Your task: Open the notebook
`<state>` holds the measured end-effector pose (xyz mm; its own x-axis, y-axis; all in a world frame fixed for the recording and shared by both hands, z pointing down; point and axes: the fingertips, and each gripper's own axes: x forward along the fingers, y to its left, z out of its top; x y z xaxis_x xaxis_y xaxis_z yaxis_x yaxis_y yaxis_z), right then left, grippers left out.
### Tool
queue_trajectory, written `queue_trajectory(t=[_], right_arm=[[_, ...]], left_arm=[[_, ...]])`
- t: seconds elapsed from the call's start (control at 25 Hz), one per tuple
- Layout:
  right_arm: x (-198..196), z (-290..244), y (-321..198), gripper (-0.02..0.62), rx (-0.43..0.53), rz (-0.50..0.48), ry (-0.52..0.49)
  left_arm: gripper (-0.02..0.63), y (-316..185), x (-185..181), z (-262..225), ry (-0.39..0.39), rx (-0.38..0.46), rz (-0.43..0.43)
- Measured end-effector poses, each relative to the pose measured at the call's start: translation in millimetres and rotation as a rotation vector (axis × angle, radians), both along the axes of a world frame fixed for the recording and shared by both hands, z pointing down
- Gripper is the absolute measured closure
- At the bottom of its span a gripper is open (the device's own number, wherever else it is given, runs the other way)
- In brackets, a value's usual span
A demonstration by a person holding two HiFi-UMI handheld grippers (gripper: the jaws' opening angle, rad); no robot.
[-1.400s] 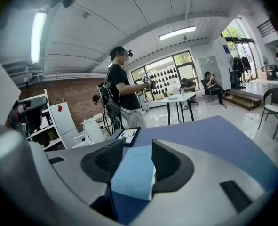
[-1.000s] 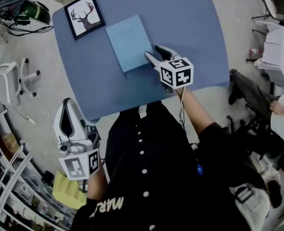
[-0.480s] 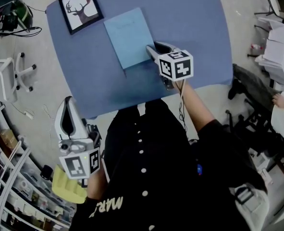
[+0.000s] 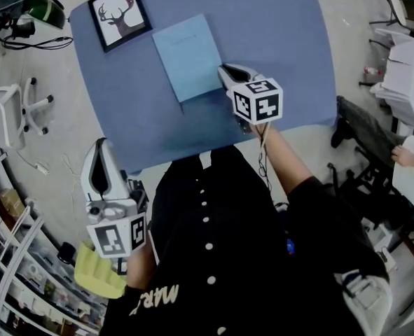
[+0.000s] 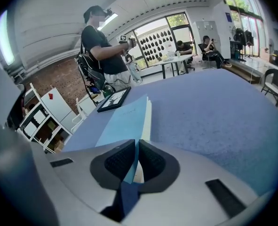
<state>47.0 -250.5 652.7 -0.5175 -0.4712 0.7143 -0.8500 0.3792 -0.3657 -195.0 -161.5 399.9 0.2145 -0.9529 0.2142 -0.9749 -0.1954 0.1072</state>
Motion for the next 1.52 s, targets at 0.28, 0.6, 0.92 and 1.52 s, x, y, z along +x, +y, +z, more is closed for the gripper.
queue_trajectory(t=[0.28,0.6,0.92,1.52], right_arm=[[-9,-28,5,0.575,0.05,-0.012,-0.001],[-41,-86,18,0.578,0.166,-0.065,0.046],[-107,-125,39,0.577,0.241,-0.148,0.101],[-244,-102,72,0.566,0.305,-0.271,0.116]], left_arm=[[0.603,6,-1,-15,0.003,0.03,-0.009],[0.603,21,-9,-25,0.016,0.057,-0.042],[0.603,38,-40,-36,0.028,0.079,-0.09],[0.603,62,-110,-14,0.044,0.042,-0.185]])
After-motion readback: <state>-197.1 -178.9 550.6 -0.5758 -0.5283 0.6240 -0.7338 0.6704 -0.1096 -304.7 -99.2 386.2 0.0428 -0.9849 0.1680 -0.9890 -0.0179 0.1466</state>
